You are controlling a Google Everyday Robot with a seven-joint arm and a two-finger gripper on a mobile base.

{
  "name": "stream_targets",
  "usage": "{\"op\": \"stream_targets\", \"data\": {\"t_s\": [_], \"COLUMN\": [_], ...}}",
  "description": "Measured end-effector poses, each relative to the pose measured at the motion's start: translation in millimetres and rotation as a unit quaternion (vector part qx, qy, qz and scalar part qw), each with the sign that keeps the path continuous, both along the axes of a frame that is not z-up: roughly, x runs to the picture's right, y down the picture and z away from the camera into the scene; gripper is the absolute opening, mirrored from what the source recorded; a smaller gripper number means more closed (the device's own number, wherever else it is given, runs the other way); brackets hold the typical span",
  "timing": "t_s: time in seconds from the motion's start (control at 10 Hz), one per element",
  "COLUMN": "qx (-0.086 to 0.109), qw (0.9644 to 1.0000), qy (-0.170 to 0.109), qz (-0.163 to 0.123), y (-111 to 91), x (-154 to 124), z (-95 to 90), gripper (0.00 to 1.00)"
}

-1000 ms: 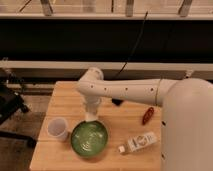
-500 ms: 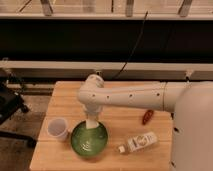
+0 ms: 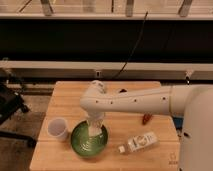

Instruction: Place the white sponge in the ceramic bowl

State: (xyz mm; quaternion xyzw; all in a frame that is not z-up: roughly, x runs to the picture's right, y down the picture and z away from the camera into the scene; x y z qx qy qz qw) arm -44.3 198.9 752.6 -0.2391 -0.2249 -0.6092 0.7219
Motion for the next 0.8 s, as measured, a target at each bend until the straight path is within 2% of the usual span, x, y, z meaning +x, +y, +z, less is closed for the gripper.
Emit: {"op": "stream_targets", "data": {"t_s": [0.1, 0.4, 0.7, 0.8], "qx": [-0.006, -0.019, -0.039, -0.046], "qw": [1.0, 0.9991, 0.996, 0.9943], "qy": [-0.004, -0.021, -0.045, -0.053], "qz": [-0.007, -0.031, -0.066, -0.081], "y": [8.4, 18.1, 28.8, 33.1], "x": [4.5, 1.6, -16.2, -22.5], "z": [-7.4, -13.5, -9.3, -8.1], "gripper": [0.0, 0.0, 0.0, 0.05]}}
